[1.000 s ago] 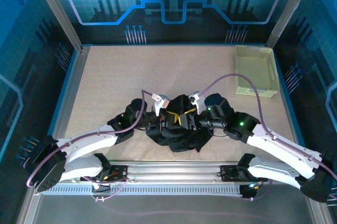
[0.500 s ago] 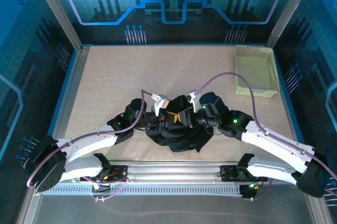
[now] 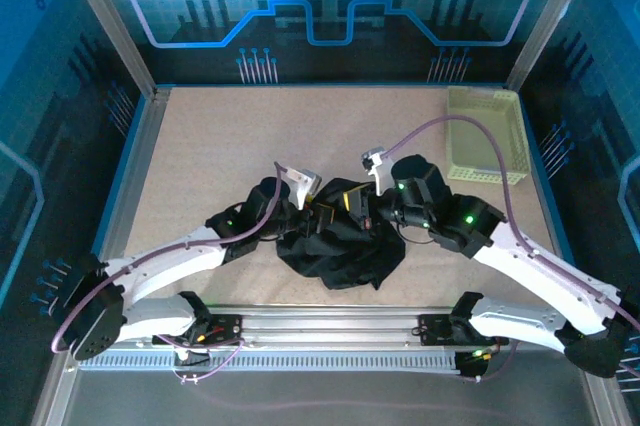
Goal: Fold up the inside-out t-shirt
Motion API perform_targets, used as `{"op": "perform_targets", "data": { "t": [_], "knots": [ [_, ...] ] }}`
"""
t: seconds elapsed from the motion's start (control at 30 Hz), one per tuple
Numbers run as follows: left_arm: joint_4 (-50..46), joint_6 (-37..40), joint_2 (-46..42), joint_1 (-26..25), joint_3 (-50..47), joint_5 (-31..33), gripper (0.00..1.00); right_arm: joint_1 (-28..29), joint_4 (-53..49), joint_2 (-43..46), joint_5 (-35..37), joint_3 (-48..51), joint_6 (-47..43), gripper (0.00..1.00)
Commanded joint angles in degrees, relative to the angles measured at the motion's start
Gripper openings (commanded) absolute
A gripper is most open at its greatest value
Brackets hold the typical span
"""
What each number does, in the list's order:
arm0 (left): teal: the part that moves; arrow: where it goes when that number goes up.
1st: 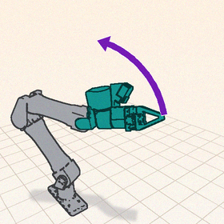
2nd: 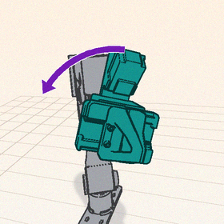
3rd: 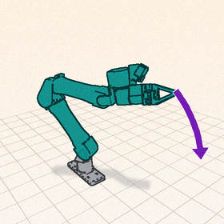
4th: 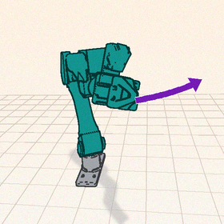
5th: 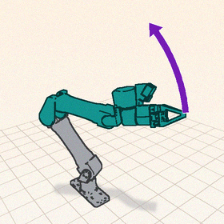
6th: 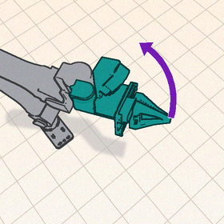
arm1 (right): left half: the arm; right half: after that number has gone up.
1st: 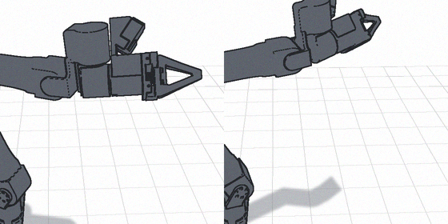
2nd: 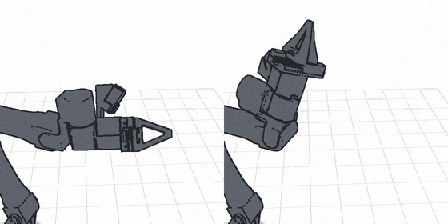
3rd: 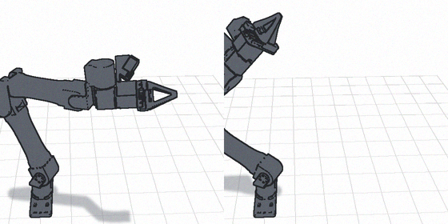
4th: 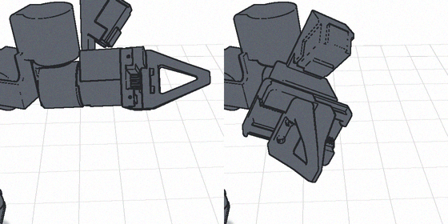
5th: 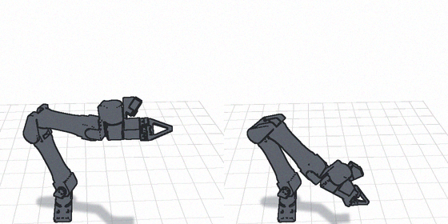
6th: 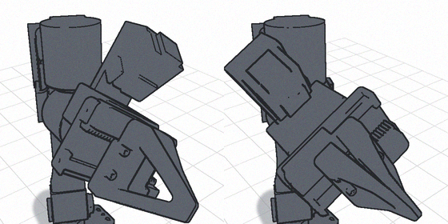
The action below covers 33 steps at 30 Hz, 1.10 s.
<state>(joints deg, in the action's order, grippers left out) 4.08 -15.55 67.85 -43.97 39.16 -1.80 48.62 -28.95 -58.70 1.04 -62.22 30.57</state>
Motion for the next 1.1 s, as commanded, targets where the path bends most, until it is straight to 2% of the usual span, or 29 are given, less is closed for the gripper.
{"op": "perform_targets", "data": {
  "t": [0.0,0.13,0.27,0.4,0.53,0.67,0.73,0.83,0.97,1.0,1.07],
  "knots": [
    [-7.2,4.5,-5.3,-1.6,0.9,8.4,0.54,0.5,-4.3,-1.1,-0.3,-5.5,1.7,0.0],
    [-8.8,5.8,-15.4,-2.4,-0.1,13.7,0.62,0.6,-6.6,-4.5,-0.3,-9.8,2.1,0.0],
    [-10.3,6.5,-21.0,-3.0,0.9,11.8,0.63,1.4,-5.5,-7.9,-3.4,-12.2,2.1,0.0],
    [-8.6,7.0,-20.4,-4.2,1.8,6.7,0.59,2.7,-5.0,-10.9,-4.4,-14.2,1.5,0.0],
    [-2.5,7.3,-17.4,-5.1,0.9,3.1,0.55,3.4,-4.1,-12.5,-5.1,-14.1,1.7,0.0],
    [3.8,8.3,-14.1,-5.2,-0.7,3.5,0.52,4.0,-3.5,-12.4,-5.5,-13.2,1.9,0.0],
    [5.7,8.4,-12.4,-5.2,-0.5,4.9,0.47,4.4,-3.5,-12.1,-5.3,-12.8,1.9,0.0],
    [6.7,8.3,-9.9,-5.1,0.7,5.9,0.25,4.5,-3.2,-11.7,-5.0,-11.7,2.1,0.0],
    [7.1,7.2,-7.0,-5.1,2.4,5.3,0.01,4.6,-3.2,-10.7,-4.0,-10.4,2.1,0.01],
    [7.2,6.7,-6.9,-5.1,2.4,5.6,0.0,4.6,-3.5,-10.3,-3.1,-10.1,1.9,0.06],
    [7.5,5.5,-7.0,-5.0,2.0,6.9,0.0,4.6,-4.9,-9.2,0.4,-9.8,1.4,0.26]
  ]
}}
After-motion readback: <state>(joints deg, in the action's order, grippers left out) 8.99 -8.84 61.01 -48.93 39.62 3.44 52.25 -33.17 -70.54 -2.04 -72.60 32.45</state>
